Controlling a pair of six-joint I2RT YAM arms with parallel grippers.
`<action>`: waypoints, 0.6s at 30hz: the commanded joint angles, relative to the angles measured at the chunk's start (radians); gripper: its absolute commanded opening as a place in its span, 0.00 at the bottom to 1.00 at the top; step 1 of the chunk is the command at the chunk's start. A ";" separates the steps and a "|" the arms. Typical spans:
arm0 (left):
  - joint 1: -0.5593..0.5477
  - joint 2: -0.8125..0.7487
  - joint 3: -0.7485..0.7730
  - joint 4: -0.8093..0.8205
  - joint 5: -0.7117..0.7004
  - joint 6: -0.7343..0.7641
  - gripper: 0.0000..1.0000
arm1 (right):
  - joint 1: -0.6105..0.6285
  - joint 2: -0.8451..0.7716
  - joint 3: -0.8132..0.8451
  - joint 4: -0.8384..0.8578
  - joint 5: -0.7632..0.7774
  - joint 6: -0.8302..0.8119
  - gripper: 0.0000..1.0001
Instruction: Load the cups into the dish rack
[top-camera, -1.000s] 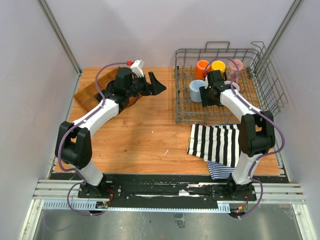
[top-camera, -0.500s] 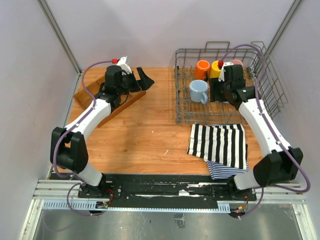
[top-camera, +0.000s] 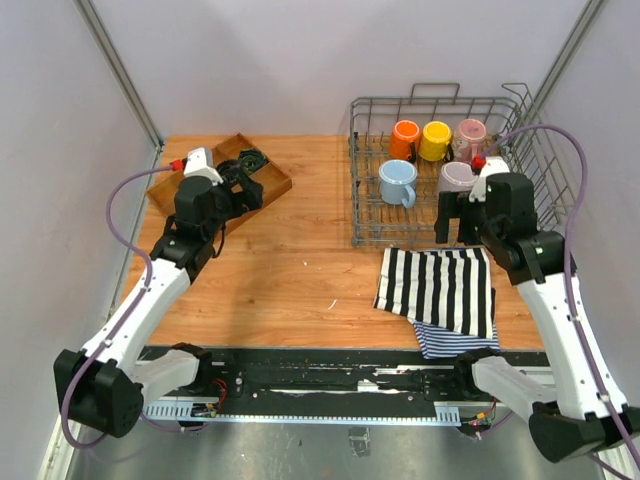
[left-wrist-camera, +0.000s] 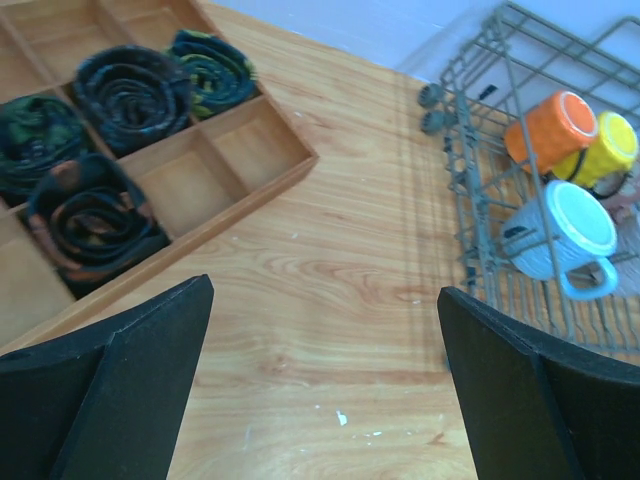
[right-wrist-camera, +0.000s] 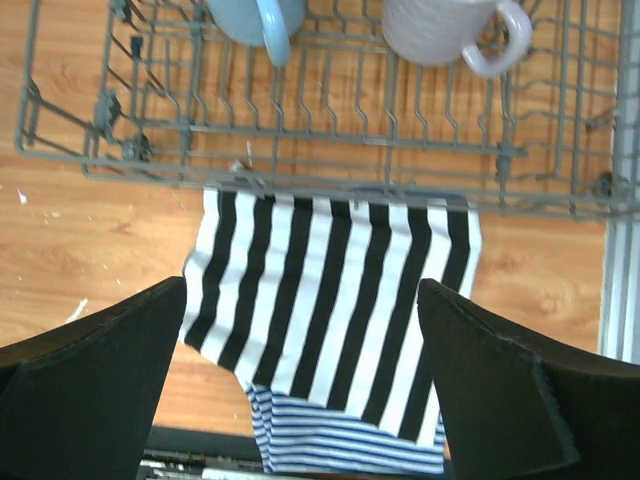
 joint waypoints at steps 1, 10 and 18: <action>0.001 -0.028 -0.034 -0.090 -0.176 0.014 1.00 | 0.029 -0.077 -0.034 -0.153 0.099 0.025 0.99; 0.001 0.034 -0.229 0.151 -0.297 0.211 1.00 | 0.031 -0.137 -0.019 -0.258 0.144 0.022 0.98; 0.048 0.067 -0.477 0.553 -0.391 0.415 1.00 | 0.031 -0.204 -0.028 -0.247 0.019 0.023 0.98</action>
